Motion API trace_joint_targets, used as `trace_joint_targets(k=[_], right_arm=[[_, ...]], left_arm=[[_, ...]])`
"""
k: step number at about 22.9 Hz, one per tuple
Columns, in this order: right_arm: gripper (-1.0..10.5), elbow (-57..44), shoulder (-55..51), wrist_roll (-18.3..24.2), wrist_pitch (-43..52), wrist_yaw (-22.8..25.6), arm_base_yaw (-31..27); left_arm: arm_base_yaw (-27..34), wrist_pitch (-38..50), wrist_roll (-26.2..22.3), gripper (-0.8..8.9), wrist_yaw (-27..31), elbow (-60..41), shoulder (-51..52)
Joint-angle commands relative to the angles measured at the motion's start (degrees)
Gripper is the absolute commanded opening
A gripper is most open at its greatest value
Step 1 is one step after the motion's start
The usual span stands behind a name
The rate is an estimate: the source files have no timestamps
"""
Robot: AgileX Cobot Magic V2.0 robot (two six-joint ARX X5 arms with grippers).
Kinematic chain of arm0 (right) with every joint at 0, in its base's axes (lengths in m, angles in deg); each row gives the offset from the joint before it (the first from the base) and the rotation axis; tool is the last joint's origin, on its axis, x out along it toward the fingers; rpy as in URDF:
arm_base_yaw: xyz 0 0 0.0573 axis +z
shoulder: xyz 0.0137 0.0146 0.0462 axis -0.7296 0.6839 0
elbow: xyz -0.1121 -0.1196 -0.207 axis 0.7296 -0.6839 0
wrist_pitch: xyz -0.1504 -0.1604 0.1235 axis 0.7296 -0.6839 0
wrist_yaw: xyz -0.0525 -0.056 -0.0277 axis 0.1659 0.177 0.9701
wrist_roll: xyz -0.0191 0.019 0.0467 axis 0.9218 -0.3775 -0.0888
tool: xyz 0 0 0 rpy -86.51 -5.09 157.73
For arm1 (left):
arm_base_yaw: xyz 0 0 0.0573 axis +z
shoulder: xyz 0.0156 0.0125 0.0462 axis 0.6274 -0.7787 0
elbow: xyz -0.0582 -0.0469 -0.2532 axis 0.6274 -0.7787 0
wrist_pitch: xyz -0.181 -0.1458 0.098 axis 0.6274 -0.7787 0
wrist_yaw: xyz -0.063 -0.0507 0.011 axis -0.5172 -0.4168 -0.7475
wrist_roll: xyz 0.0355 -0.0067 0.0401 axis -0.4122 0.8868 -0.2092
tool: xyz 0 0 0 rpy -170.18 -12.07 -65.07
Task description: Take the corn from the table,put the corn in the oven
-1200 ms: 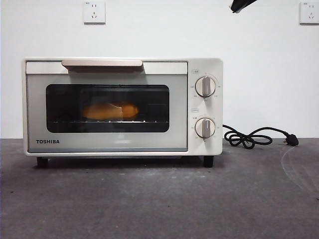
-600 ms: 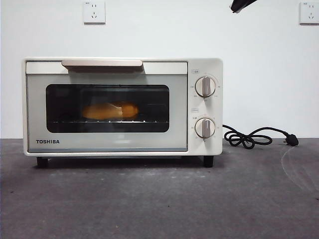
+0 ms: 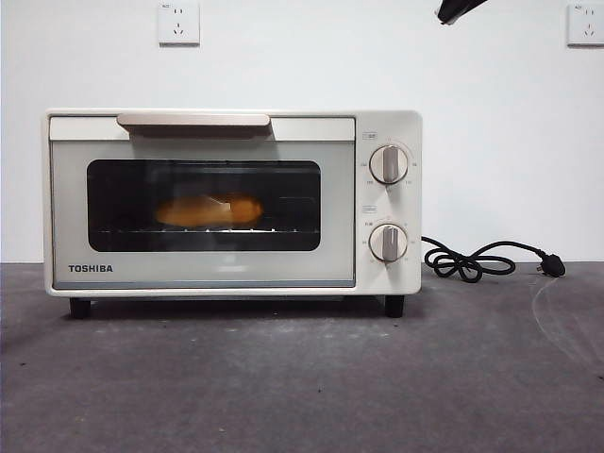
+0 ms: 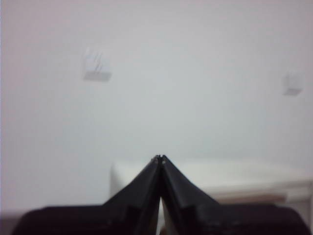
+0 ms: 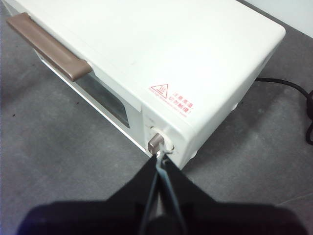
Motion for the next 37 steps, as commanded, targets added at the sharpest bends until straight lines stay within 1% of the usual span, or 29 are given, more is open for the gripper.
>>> trace_joint_targets(k=[1,7,12,15,37], right_arm=[[-0.2,-0.48,0.42,0.35,0.39,0.07,0.00],[-0.2,-0.48,0.42,0.33,0.39,0.04,0.00],[-0.2,-0.48,0.42,0.33,0.39,0.07,0.00],[-0.2,-0.48,0.42,0.33,0.39,0.04,0.00],[-0.2,-0.48,0.42,0.33,0.39,0.04,0.00]], left_arm=[[0.31,-6.08,0.00,-0.04,0.39,-0.50,0.15],[0.72,-22.53,-0.74,-0.04,4.74,-0.50,0.15],[2.34,-32.65,-1.68,-0.04,5.09,-0.50,0.15],[2.75,-32.65,-3.15,-0.04,4.48,-0.50,0.15],[2.75,-32.37,-3.10,-0.04,4.57,-0.50,0.13]])
